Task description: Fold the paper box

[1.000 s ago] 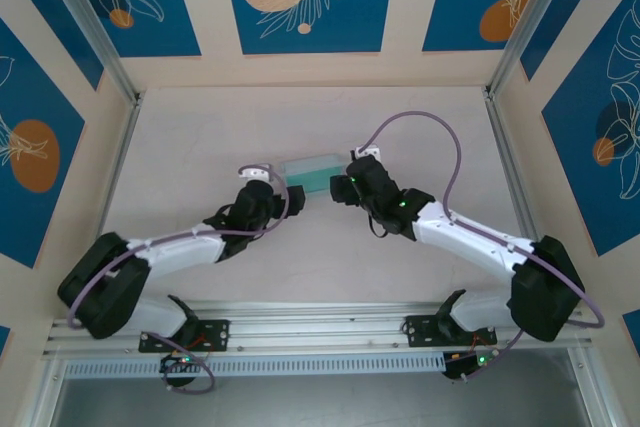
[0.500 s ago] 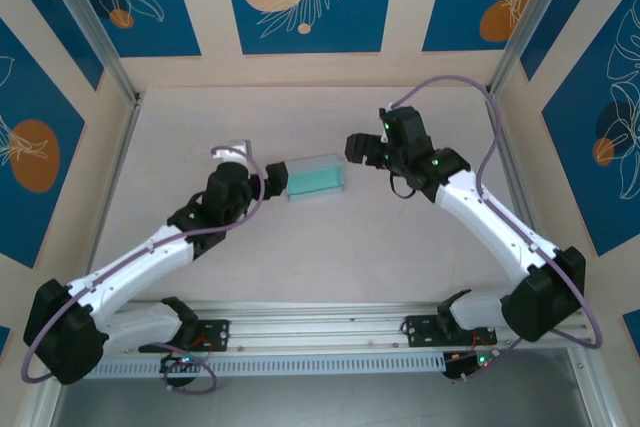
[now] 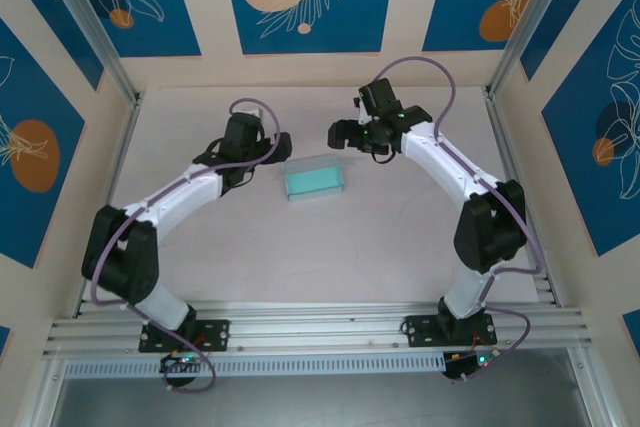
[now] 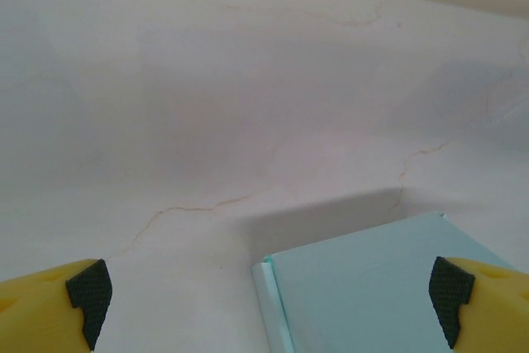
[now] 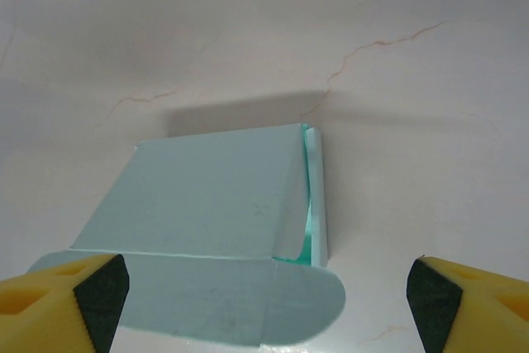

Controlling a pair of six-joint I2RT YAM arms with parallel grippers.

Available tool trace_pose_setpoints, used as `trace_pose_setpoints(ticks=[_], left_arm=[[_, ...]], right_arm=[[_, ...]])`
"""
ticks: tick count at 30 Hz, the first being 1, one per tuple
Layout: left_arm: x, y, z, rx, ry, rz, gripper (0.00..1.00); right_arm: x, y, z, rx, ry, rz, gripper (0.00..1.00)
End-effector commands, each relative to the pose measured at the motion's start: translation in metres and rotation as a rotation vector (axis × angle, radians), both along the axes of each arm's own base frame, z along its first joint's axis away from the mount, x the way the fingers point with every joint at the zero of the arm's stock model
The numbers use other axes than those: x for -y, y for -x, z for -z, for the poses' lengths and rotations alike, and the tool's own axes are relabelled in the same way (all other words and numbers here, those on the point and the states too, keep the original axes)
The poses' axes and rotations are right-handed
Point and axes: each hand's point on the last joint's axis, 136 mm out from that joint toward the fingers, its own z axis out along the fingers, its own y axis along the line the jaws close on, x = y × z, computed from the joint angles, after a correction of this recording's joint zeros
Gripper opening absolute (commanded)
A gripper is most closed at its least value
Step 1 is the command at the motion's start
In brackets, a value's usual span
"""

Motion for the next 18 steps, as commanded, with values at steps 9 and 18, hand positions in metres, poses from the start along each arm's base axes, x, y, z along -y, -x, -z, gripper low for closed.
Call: trace_pose_setpoints(ticks=[9, 18], left_arm=[[0.019, -0.005, 0.054, -0.170, -0.019, 0.086, 1.00], [0.012, 0.009, 0.089, -0.245, -0.033, 0.063, 1.00]], right_arm=[[-0.019, -0.012, 0.048, -0.150, -0.003, -0.096, 0.78], [-0.013, -0.003, 0.077, -0.208, 0.001, -0.092, 0.74]])
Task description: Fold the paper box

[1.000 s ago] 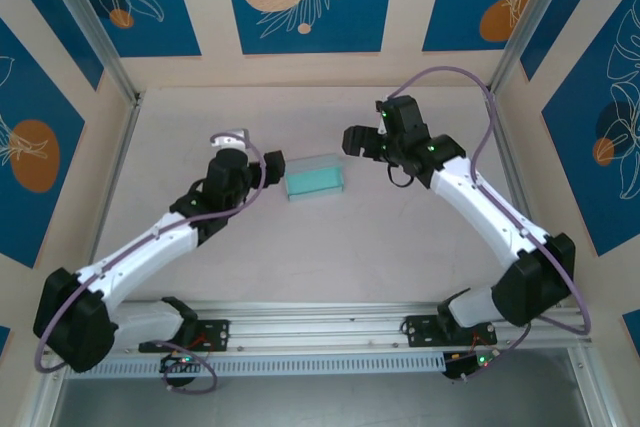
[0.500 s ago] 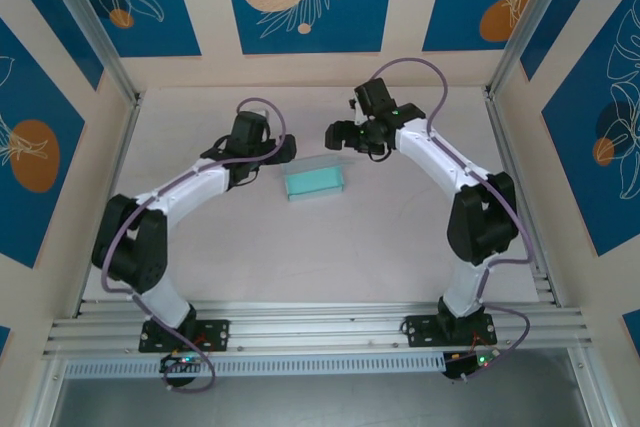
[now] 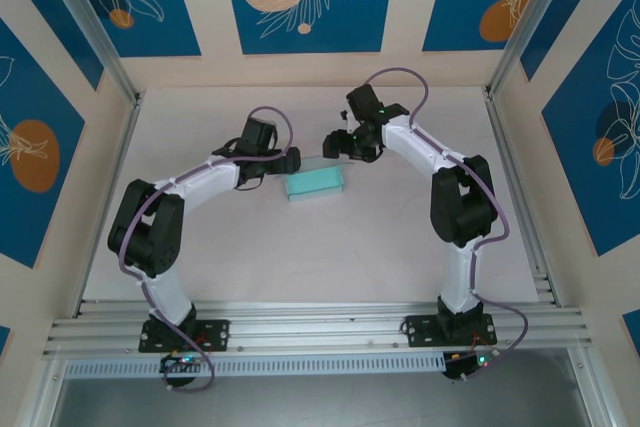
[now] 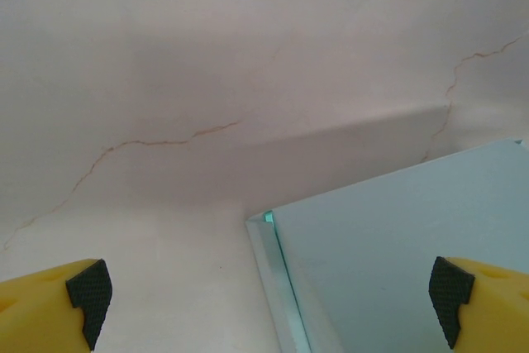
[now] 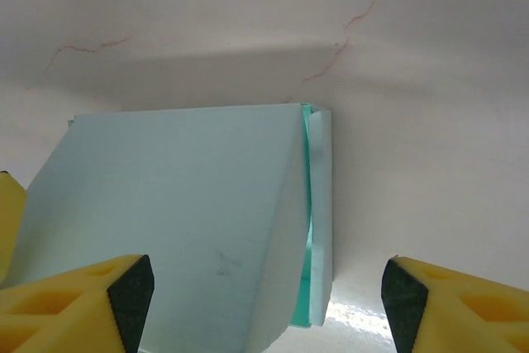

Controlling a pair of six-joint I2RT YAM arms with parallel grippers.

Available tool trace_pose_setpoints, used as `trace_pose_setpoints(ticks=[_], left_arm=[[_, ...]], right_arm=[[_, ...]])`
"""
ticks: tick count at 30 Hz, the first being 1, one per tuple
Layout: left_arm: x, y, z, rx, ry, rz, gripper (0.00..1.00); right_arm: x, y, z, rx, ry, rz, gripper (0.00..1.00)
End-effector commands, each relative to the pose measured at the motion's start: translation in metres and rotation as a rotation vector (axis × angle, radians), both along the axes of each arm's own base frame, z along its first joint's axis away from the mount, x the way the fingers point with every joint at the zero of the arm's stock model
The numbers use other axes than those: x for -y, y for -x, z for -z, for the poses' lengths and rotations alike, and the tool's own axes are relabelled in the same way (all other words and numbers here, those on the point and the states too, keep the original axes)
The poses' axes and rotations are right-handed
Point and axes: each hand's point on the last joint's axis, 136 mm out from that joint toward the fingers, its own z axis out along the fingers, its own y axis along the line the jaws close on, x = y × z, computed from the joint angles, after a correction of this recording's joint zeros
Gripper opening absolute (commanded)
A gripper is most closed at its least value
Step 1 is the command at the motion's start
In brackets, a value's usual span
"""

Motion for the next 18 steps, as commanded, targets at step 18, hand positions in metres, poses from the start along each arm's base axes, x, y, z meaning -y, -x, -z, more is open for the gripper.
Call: trace_pose_setpoints(ticks=[18], left_arm=[[-0.021, 0.043, 0.086, -0.184, -0.018, -0.067, 0.88]], right_arm=[[0.011, 0.028, 0.065, -0.136, -0.015, 0.015, 0.66]])
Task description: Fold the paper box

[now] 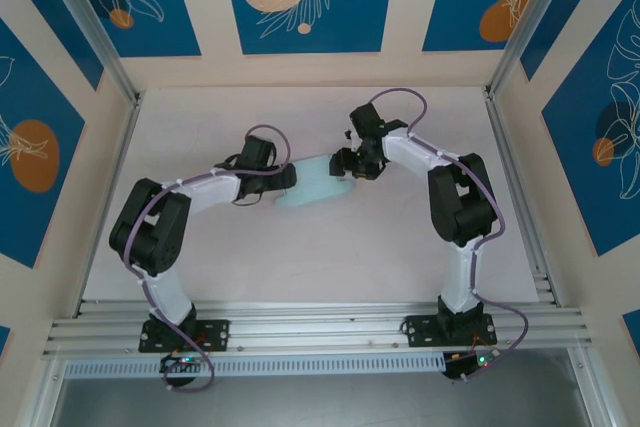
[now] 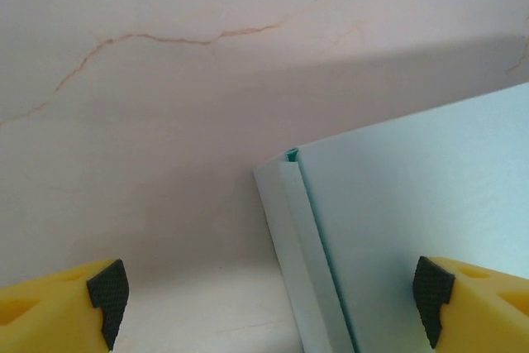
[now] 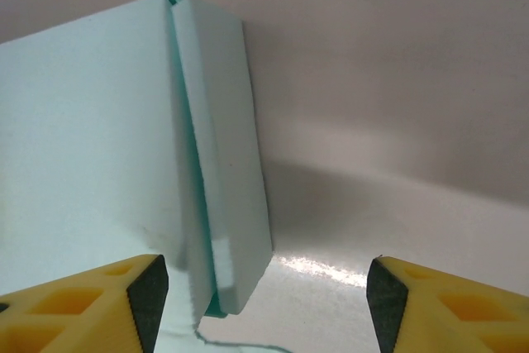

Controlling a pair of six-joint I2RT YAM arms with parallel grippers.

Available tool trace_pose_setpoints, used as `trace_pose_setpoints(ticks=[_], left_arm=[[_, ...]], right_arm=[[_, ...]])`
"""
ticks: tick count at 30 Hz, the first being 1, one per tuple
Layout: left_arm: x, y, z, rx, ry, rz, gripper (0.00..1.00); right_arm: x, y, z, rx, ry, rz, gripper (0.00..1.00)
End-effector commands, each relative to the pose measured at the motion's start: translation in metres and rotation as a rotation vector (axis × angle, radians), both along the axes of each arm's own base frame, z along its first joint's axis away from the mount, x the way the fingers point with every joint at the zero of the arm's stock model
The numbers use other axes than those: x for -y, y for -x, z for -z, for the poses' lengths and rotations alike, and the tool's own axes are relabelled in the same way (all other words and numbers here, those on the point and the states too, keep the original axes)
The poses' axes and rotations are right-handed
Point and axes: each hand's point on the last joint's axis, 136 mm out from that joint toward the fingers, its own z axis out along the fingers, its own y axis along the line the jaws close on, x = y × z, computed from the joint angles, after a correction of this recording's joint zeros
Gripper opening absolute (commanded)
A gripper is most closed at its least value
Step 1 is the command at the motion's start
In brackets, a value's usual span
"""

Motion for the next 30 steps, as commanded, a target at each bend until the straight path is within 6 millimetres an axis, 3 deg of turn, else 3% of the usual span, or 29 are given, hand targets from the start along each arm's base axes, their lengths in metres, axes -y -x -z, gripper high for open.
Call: trace_pose_setpoints(ticks=[1, 11, 17, 22, 30], left_arm=[[-0.014, 0.021, 0.041, -0.111, -0.041, -0.026, 0.85], [-0.022, 0.034, 0.068, -0.162, -0.049, -0.056, 0.58], [-0.023, 0.036, 0.071, -0.168, -0.045, -0.057, 0.57], [-0.018, 0.033, 0.057, -0.143, -0.019, -0.039, 0.57], [-0.013, 0.028, 0.011, -0.051, 0.027, -0.015, 0.62]], right_arm=[[-0.001, 0.005, 0.016, -0.044, -0.030, 0.012, 0.65], [-0.002, 0.017, 0.042, -0.098, -0.041, 0.022, 0.60], [-0.005, 0.020, 0.042, -0.096, -0.042, 0.013, 0.59], [-0.012, 0.017, 0.025, -0.057, -0.052, -0.009, 0.59], [-0.022, 0.012, -0.011, 0.041, -0.061, -0.050, 0.61]])
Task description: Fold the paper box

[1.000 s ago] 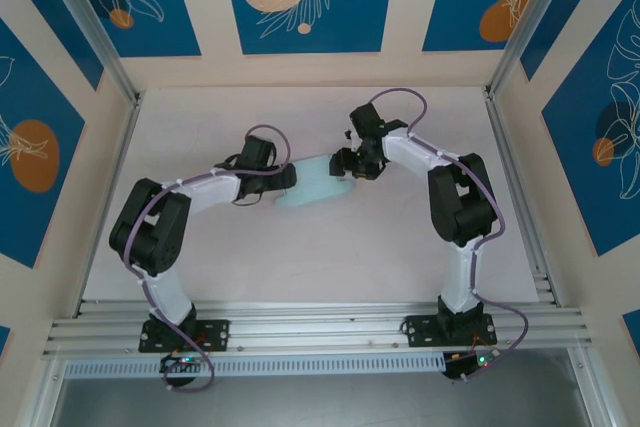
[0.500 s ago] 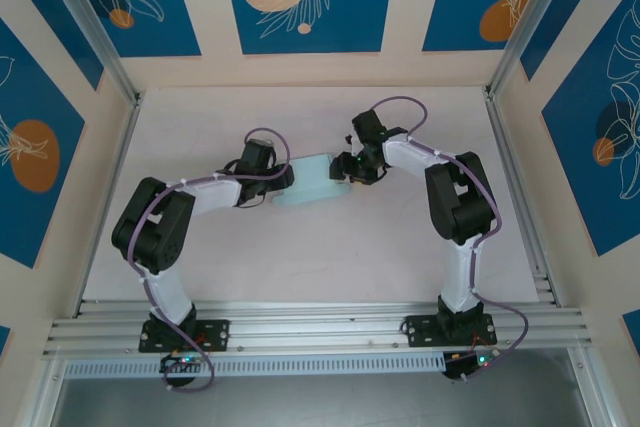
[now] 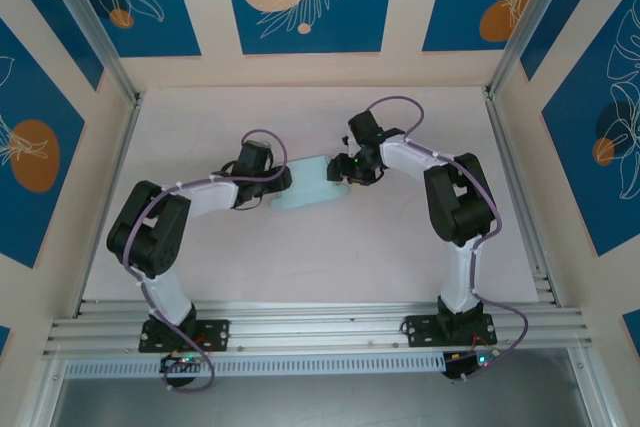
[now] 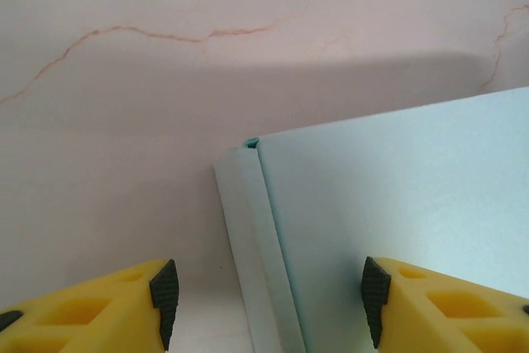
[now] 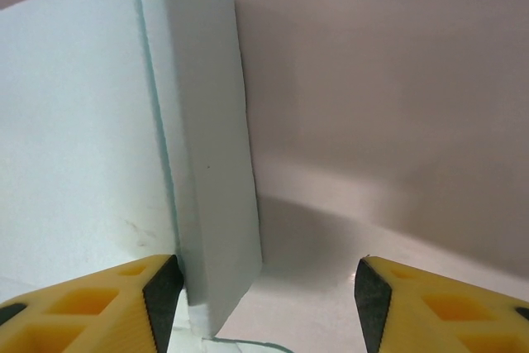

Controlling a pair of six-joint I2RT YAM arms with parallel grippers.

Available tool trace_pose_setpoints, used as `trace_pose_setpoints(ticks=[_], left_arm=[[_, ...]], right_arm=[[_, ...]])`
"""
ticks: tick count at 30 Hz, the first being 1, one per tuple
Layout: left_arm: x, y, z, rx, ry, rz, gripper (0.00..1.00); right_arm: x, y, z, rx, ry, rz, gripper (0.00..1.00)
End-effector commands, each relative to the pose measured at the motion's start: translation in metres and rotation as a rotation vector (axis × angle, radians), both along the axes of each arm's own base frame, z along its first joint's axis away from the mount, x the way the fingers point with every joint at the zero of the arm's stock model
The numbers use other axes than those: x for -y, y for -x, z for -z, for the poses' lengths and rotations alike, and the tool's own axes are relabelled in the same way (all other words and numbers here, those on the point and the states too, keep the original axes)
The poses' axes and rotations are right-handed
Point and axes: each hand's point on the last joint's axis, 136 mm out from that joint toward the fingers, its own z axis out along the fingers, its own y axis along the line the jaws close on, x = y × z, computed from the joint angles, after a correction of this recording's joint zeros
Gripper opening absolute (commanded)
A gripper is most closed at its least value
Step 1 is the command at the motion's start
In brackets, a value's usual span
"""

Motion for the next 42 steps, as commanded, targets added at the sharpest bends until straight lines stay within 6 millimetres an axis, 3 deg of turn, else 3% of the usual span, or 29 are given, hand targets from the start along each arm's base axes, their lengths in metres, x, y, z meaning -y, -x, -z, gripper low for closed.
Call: trace_pose_setpoints(ticks=[1, 5, 9, 18, 30, 33, 37, 42], left_arm=[[-0.014, 0.024, 0.005, -0.073, -0.048, 0.010, 0.62], [-0.013, 0.023, -0.011, -0.039, -0.027, 0.013, 0.65], [-0.015, 0.025, -0.015, -0.030, -0.024, 0.009, 0.65], [-0.026, 0.029, 0.012, -0.095, -0.033, -0.030, 0.57], [-0.028, 0.026, 0.027, -0.133, 0.001, -0.035, 0.52], [-0.027, 0.023, 0.028, -0.137, 0.012, -0.028, 0.49], [-0.026, 0.014, 0.028, -0.146, 0.012, -0.003, 0.46], [-0.016, -0.001, 0.029, -0.175, 0.062, 0.040, 0.43]], right_arm=[[-0.005, 0.002, -0.028, 0.061, -0.003, -0.034, 0.62], [-0.007, 0.000, -0.036, 0.087, -0.005, -0.037, 0.65], [-0.008, -0.001, -0.036, 0.092, -0.008, -0.039, 0.67], [-0.010, -0.002, -0.028, 0.068, -0.039, -0.035, 0.68], [-0.006, 0.008, -0.025, 0.068, -0.017, -0.039, 0.68], [-0.009, 0.015, -0.030, 0.156, 0.053, -0.094, 0.68], [-0.017, 0.028, -0.042, 0.361, 0.282, -0.216, 0.73], [-0.041, 0.045, -0.053, 0.548, 0.472, -0.398, 0.76]])
